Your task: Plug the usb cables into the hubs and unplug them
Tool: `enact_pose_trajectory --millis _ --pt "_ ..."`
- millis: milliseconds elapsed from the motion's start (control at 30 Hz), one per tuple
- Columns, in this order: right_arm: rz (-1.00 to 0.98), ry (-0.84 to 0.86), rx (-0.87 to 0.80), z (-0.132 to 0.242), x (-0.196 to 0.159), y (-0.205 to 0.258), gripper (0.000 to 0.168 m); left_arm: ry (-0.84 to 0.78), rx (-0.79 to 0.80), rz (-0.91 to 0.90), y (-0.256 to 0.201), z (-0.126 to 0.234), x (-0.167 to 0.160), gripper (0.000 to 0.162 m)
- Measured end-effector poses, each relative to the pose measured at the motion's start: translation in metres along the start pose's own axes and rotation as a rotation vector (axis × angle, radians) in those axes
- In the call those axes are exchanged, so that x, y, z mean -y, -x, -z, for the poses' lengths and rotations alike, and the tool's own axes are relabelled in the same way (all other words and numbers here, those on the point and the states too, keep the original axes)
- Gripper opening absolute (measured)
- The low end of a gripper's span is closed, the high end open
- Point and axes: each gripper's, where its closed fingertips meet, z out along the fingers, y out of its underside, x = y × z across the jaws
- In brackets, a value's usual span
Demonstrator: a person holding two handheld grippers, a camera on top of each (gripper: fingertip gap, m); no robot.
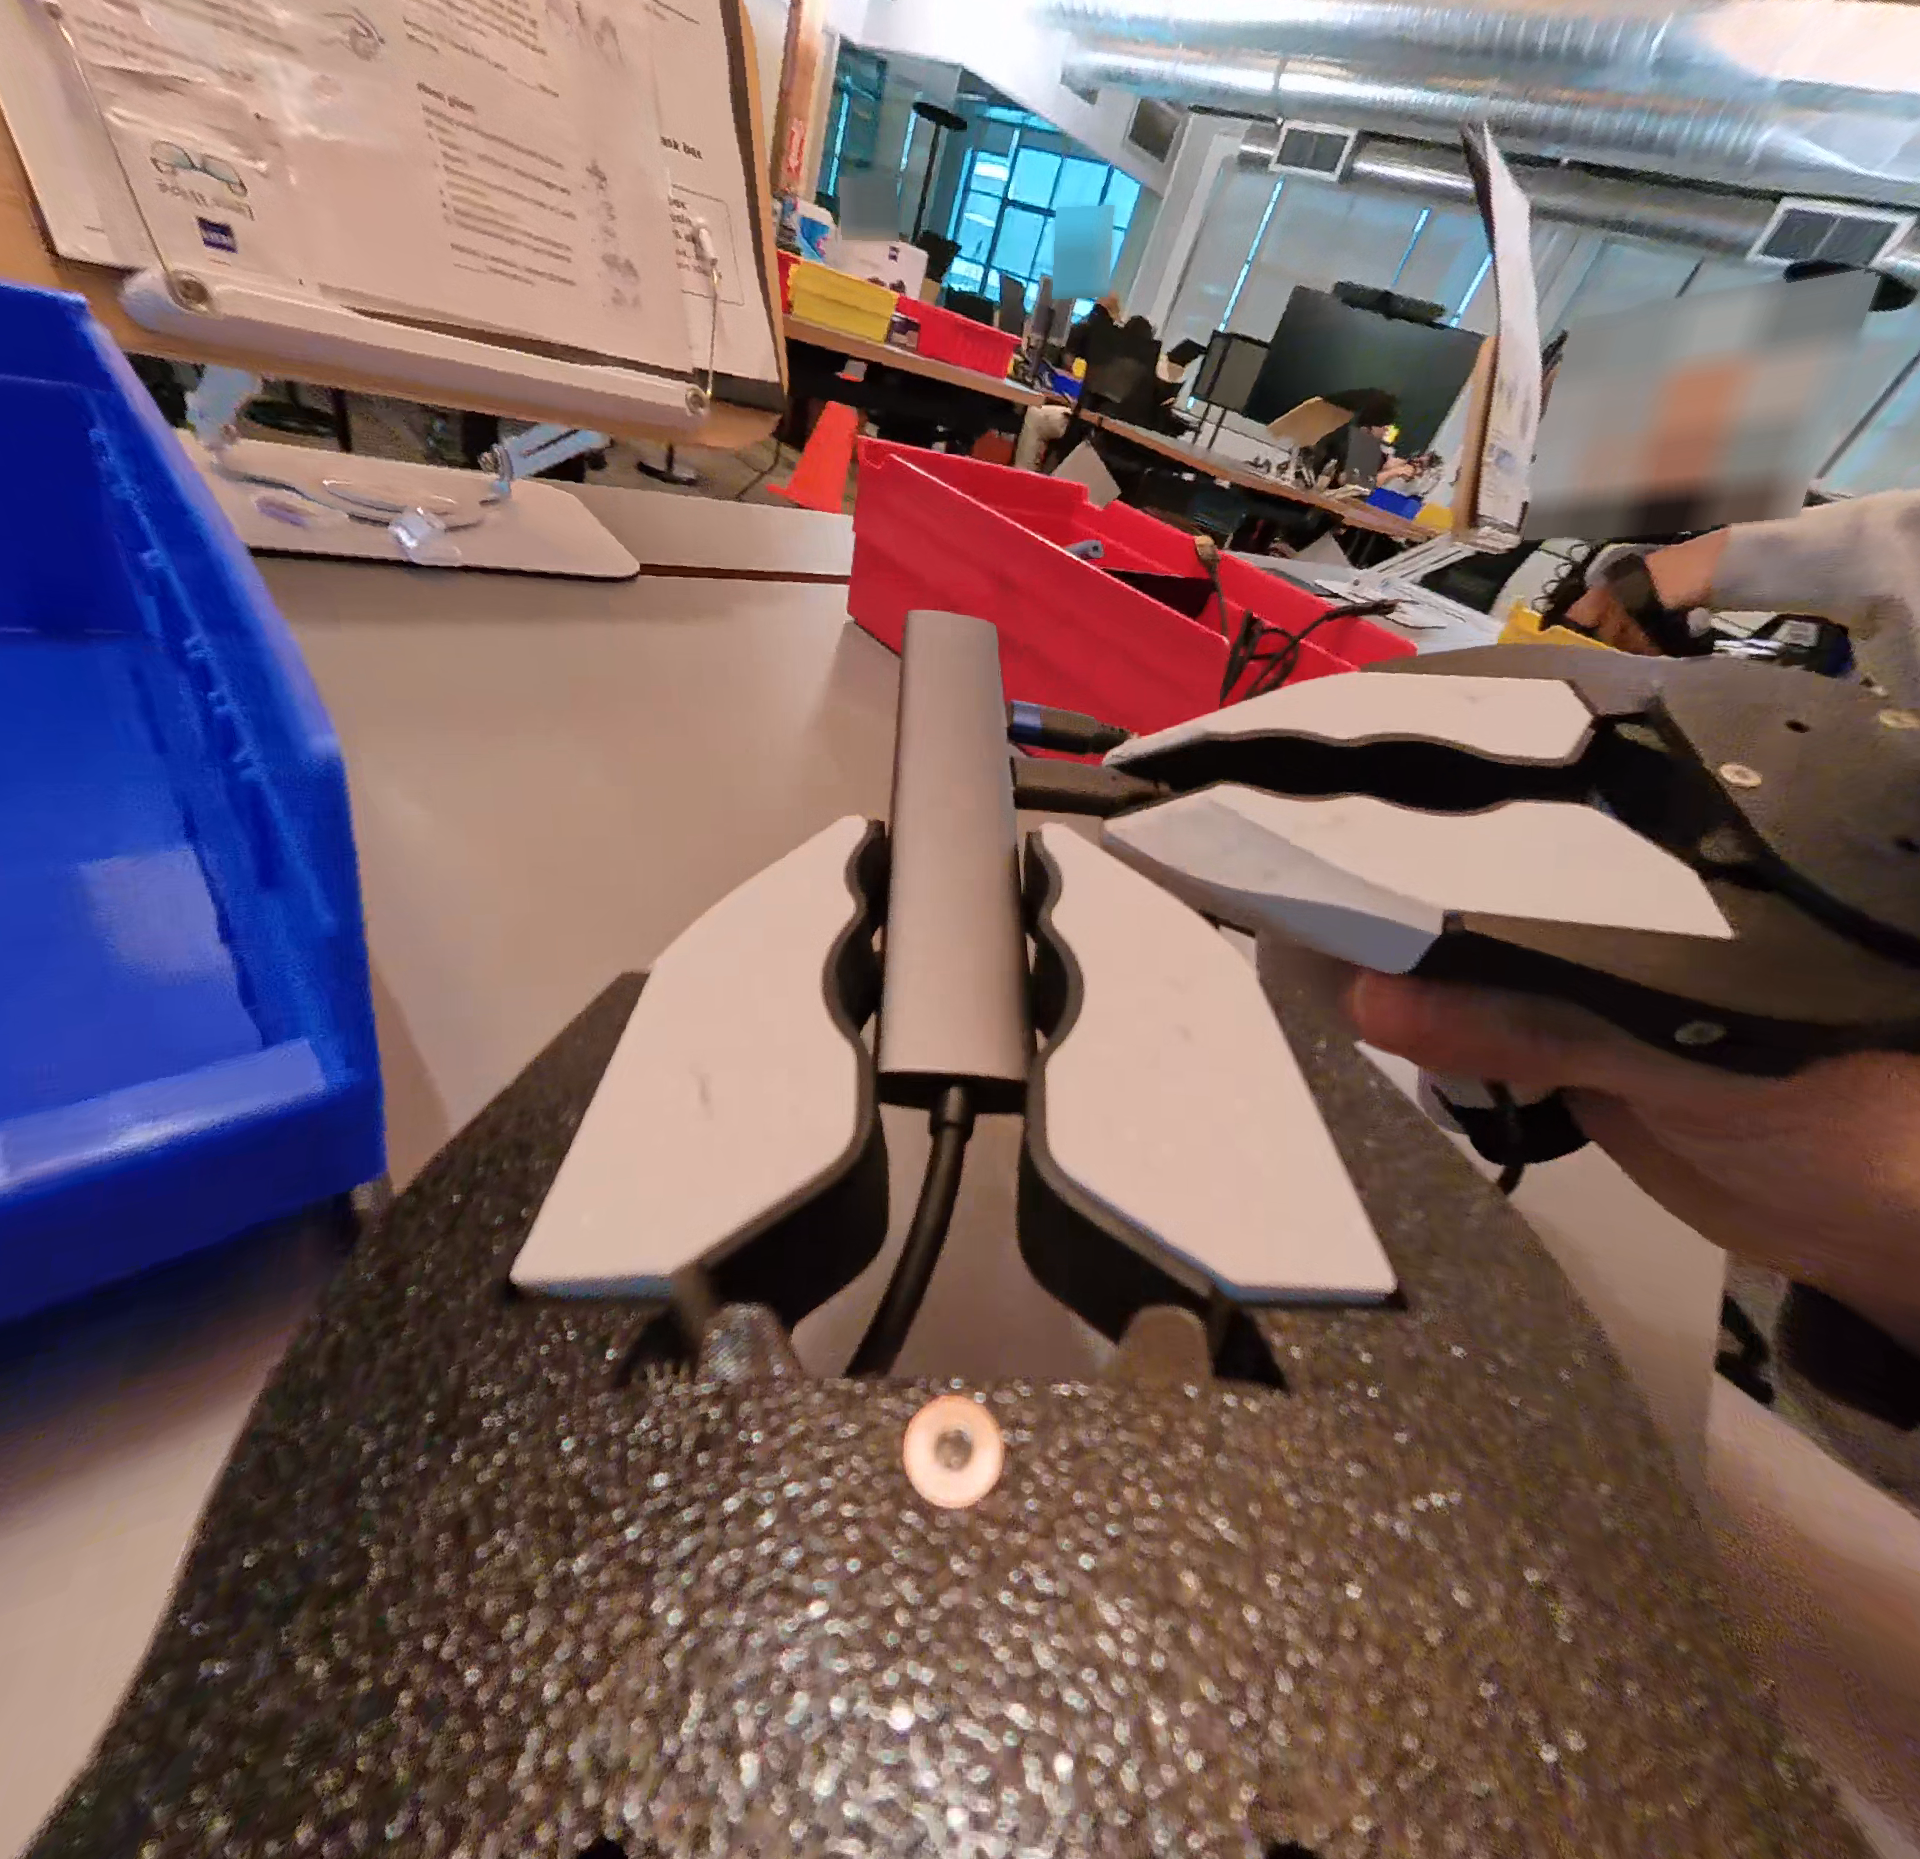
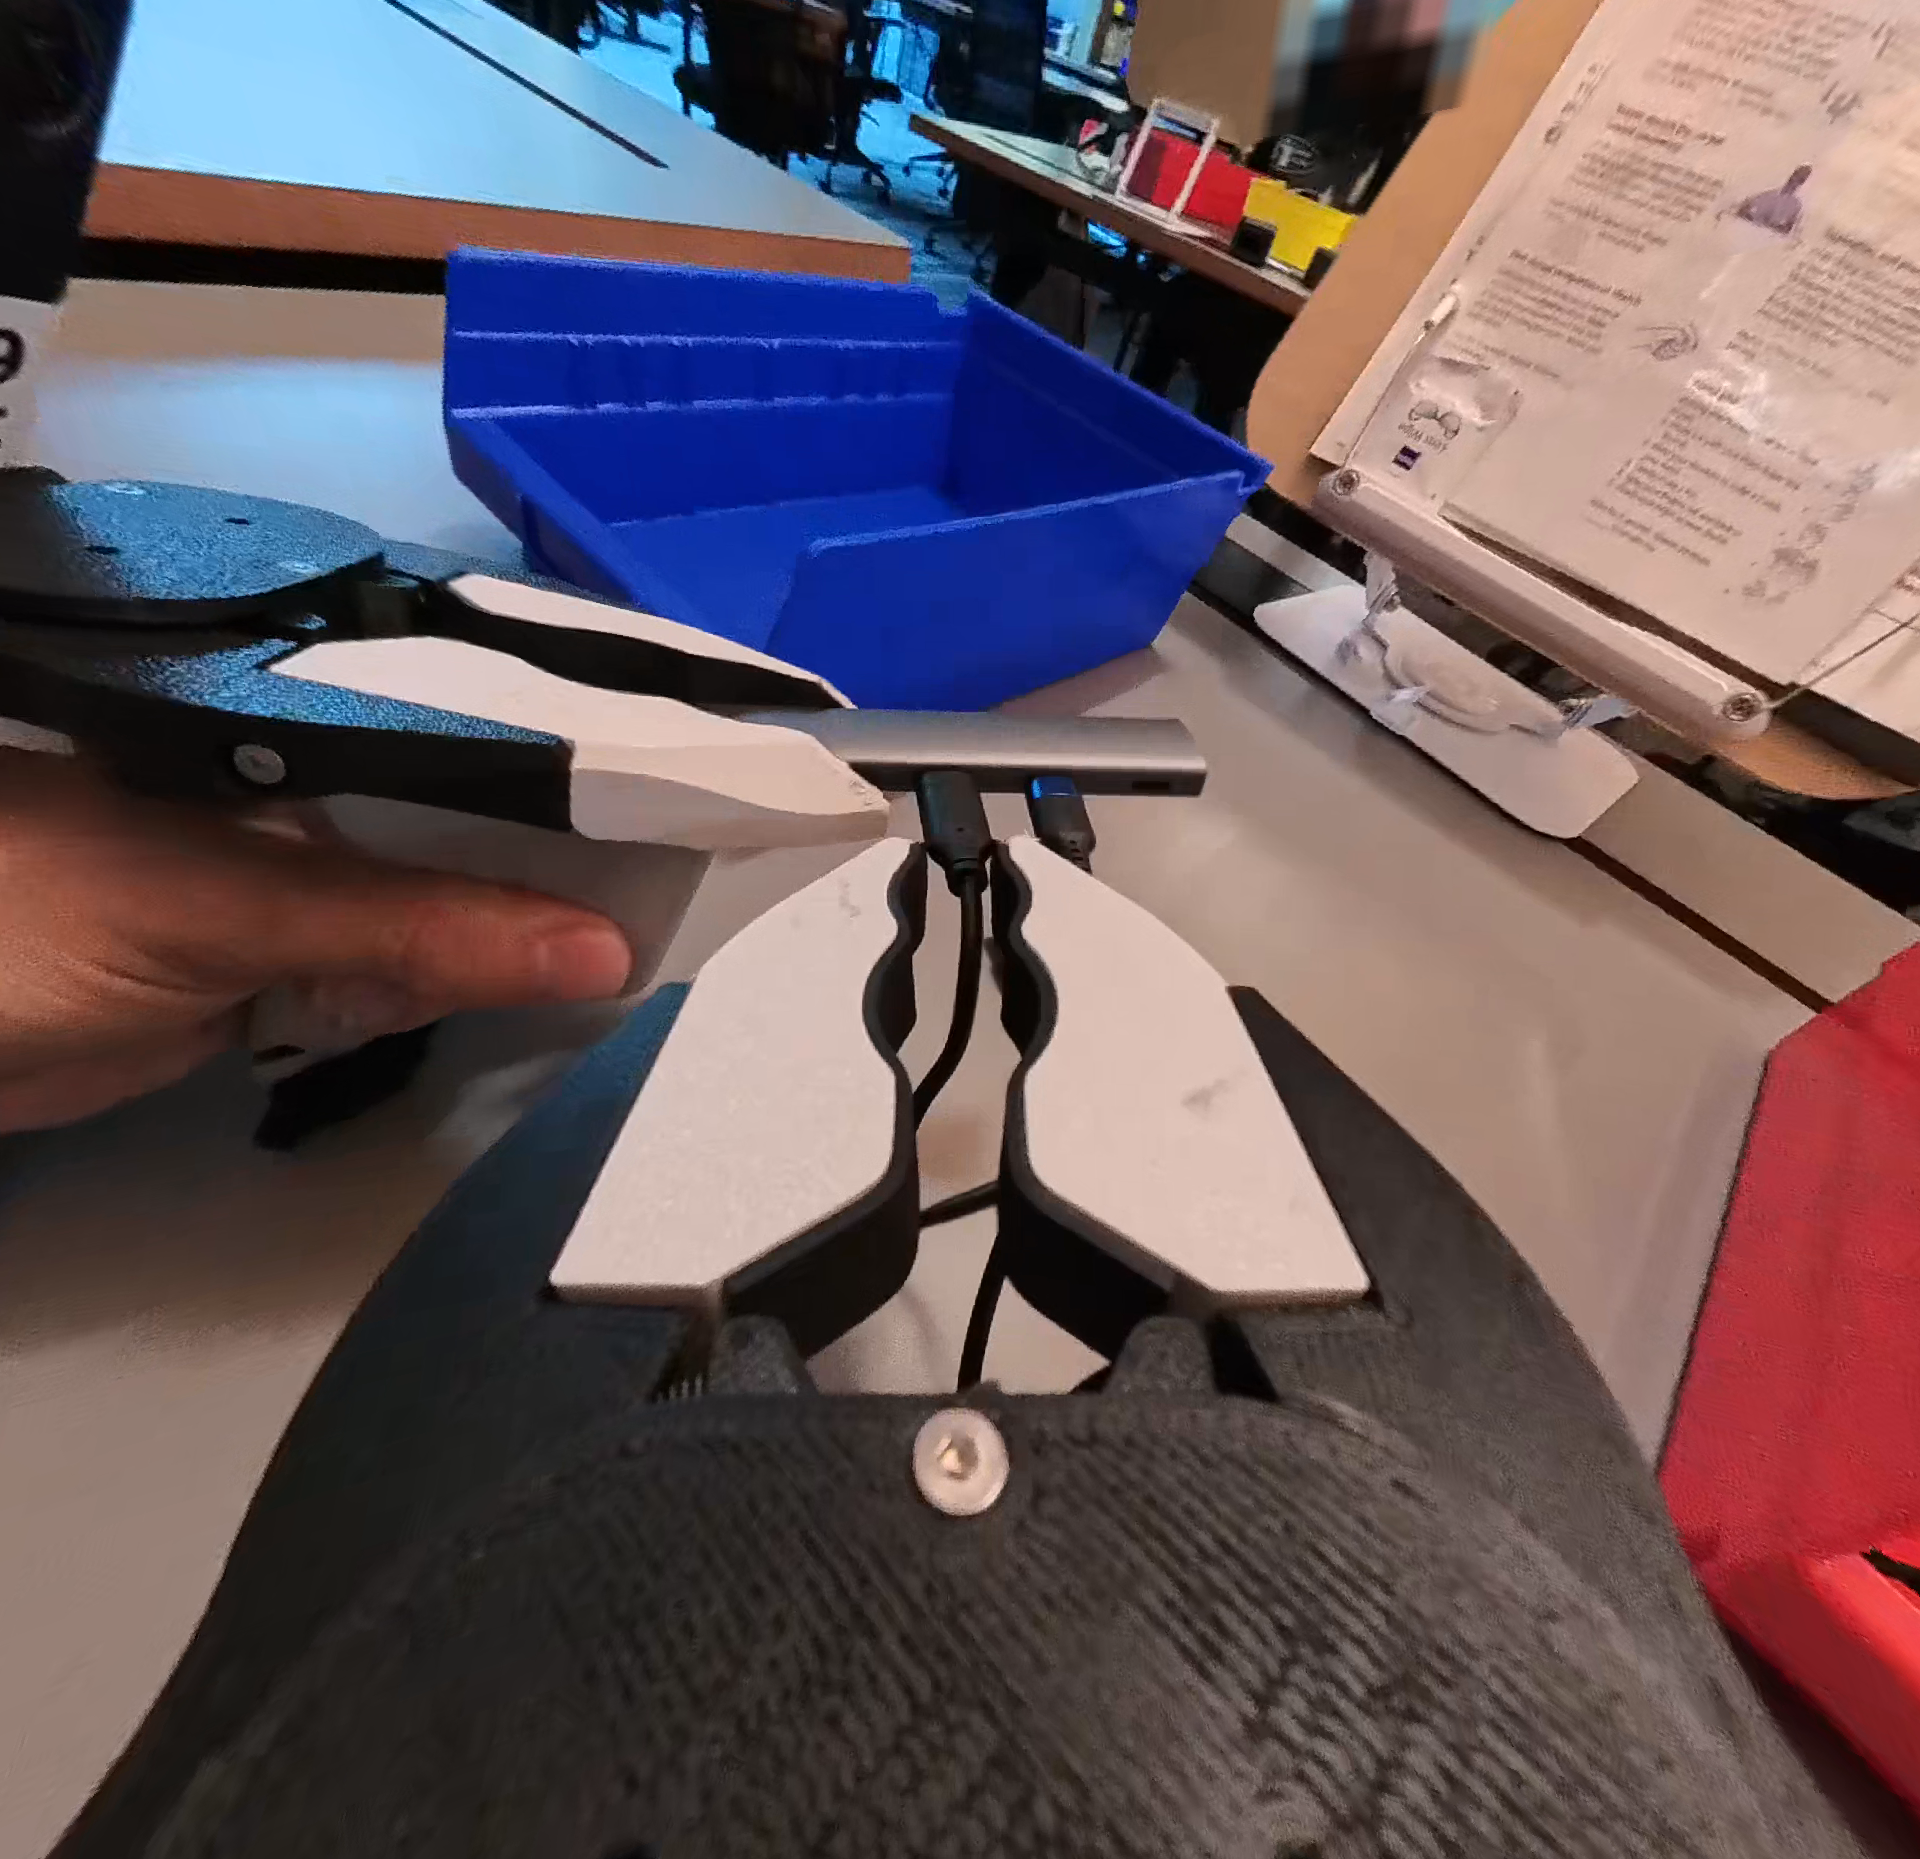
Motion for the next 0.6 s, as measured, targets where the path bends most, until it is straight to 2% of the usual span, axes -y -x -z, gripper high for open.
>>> enact_pose_trajectory --millis 33,233,433,600 --pt "0.006 -0.004 -0.013 -0.001 0.002 0.0 0.012 0.004 -0.013 0.021 0.001 0.0 0.0 0.024" --pt "0.007 -0.032 -0.049 -0.003 0.009 -0.007 0.012 -0.011 -0.059 0.039 0.002 -0.007 0.009 0.024" --pt "-0.161 -0.102 -0.028 0.002 0.013 -0.03 0.012 -0.031 -0.031 -0.023 -0.007 -0.027 0.019 0.024" --pt "-0.3 -0.099 -0.025 0.005 -0.001 -0.036 0.012 -0.017 -0.019 -0.136 -0.009 -0.036 0.012 0.025"
